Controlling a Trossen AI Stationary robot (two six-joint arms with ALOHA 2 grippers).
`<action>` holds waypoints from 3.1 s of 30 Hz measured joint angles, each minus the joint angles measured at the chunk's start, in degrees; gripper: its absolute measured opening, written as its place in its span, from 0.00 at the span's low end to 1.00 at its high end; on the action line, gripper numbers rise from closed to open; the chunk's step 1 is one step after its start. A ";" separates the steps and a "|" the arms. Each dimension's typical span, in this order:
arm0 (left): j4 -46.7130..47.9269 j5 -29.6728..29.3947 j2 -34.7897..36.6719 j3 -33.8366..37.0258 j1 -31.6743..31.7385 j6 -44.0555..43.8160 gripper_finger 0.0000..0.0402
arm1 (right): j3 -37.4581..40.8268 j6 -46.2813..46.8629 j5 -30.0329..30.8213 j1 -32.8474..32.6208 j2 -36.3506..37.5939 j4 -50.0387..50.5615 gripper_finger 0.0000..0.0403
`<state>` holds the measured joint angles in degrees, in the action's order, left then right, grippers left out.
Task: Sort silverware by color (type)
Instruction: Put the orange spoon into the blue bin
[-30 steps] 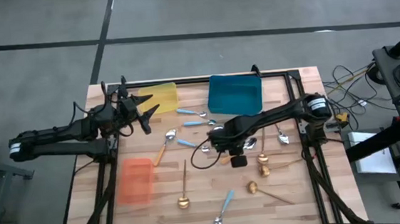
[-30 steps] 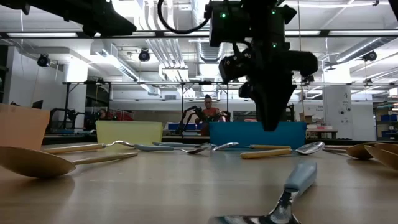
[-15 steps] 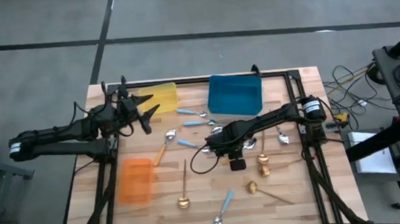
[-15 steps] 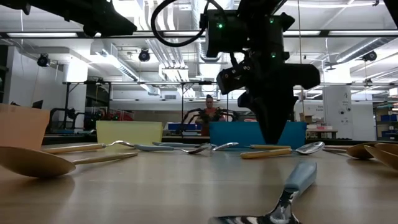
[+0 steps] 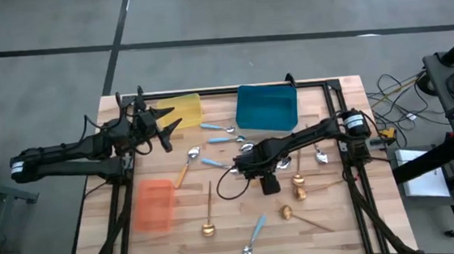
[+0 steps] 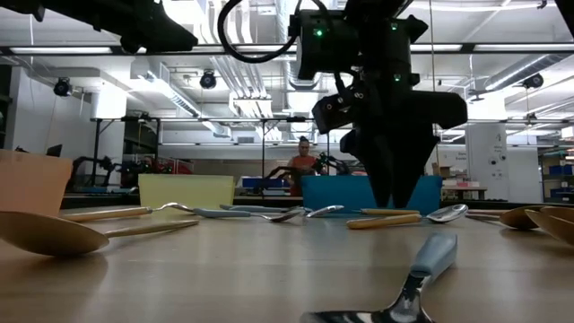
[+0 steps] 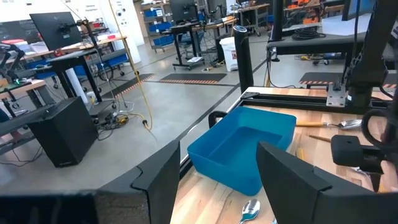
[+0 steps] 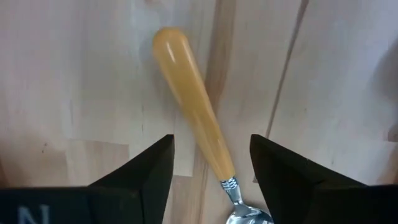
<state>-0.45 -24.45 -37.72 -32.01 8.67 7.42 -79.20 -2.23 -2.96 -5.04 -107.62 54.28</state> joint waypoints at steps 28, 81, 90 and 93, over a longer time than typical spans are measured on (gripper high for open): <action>0.00 0.00 -0.46 0.01 0.00 0.02 0.48 | 6.77 2.45 7.48 -3.65 -0.25 -5.69 0.39; 0.33 1.83 -0.45 0.01 0.02 -5.11 0.48 | -23.48 -7.90 7.66 11.53 0.34 13.16 0.09; 0.56 5.65 -0.43 0.01 0.02 -6.99 0.48 | -27.56 -16.68 7.58 21.72 0.37 14.20 0.09; 0.96 5.66 -0.45 0.23 0.00 -7.52 0.48 | -27.14 -18.95 7.54 25.43 0.38 14.01 0.09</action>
<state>0.52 -18.79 -38.17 -31.78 8.67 -0.10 -106.33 -21.18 4.58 20.39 -107.24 68.29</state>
